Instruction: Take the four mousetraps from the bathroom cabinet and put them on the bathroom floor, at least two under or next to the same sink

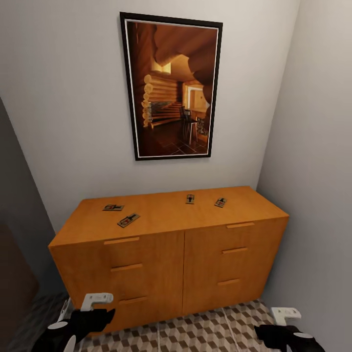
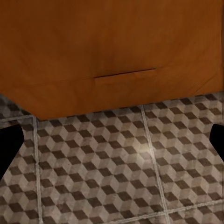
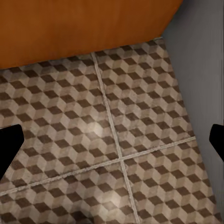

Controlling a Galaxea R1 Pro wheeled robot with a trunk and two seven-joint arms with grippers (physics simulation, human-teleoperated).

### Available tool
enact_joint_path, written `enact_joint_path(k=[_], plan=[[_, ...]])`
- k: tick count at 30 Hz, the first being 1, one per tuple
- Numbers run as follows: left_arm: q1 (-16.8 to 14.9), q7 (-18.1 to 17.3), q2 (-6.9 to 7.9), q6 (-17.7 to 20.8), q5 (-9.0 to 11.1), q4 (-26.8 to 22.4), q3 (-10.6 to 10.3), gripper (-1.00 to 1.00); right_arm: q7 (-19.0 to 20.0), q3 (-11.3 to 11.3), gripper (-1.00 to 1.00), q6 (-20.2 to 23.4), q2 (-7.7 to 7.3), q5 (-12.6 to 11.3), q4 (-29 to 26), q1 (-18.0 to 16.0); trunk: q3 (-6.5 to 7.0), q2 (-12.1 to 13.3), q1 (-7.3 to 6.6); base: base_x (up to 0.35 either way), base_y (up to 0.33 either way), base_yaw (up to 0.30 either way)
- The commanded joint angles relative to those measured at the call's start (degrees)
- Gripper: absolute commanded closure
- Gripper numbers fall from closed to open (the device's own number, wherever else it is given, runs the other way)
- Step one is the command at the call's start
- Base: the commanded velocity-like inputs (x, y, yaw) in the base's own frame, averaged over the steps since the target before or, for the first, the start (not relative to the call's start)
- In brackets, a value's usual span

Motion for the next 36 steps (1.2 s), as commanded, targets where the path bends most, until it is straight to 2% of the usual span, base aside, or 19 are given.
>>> enact_joint_path(k=[1,9,13,17,18,26,27,30,35,36], plan=[[0.0,0.1,0.02,0.3,0.4,-0.1,0.0,-1.0,0.1,0.0,-1.0,0.3,-0.01,0.0,-0.1,0.0,-0.07,0.0,0.0,0.0,0.0,0.0],[-2.5,-0.2,-0.64,1.3,0.5,-0.8,-0.2,-1.0,0.0,-0.9,-1.0,2.3,-0.73,0.2,-4.0,-0.8,-0.07,0.0,0.0,0.0,0.0,0.0],[-4.3,-0.4,-1.88,2.8,0.6,-1.0,-0.3,-1.0,0.0,-1.6,-1.0,3.5,-1.06,0.3,-4.7,-2.5,-0.07,0.0,0.0,0.0,0.0,0.0],[-6.6,-0.4,-3.79,5.0,0.6,-1.0,-0.5,-1.0,0.0,-2.2,-1.0,6.2,-1.22,0.3,-5.0,-5.0,-0.07,0.0,0.0,0.0,0.0,0.0],[-6.6,-0.4,-3.79,5.0,0.6,-1.0,-0.5,-1.0,0.0,-2.2,-1.0,6.2,-1.22,0.3,-5.0,-5.0,-0.07,0.0,0.0,0.0,0.0,0.0],[-13.2,-0.5,-7.97,9.9,0.6,-1.0,-2.3,-1.0,-0.1,-2.5,-1.0,13.4,-1.34,0.4,-5.2,-12.2,-0.07,0.0,0.0,0.0,0.0,0.0],[-13.2,-0.5,-7.97,9.9,0.6,-1.0,-2.3,-1.0,-0.1,-2.5,-1.0,13.4,-1.34,0.4,-5.2,-12.2,-0.07,0.0,0.0,0.0,0.0,0.0],[-16.2,-0.5,-9.17,12.0,0.6,-1.0,-3.6,-1.0,-0.1,-2.5,-1.0,16.2,-1.33,0.4,-5.2,-15.1,-0.07,0.0,0.0,0.0,0.0,0.0],[-21.2,-0.6,-11.16,14.4,0.8,-1.0,-5.0,-1.0,-0.1,-2.6,-1.0,16.5,-1.33,0.5,-5.2,-20.0,-0.07,0.0,0.0,0.0,0.0,0.0],[-21.2,-0.6,-11.16,14.4,0.8,-1.0,-5.0,-1.0,-0.1,-2.6,-1.0,16.5,-1.33,0.5,-5.2,-20.0,-0.07,0.0,0.0,0.0,0.0,0.0]])
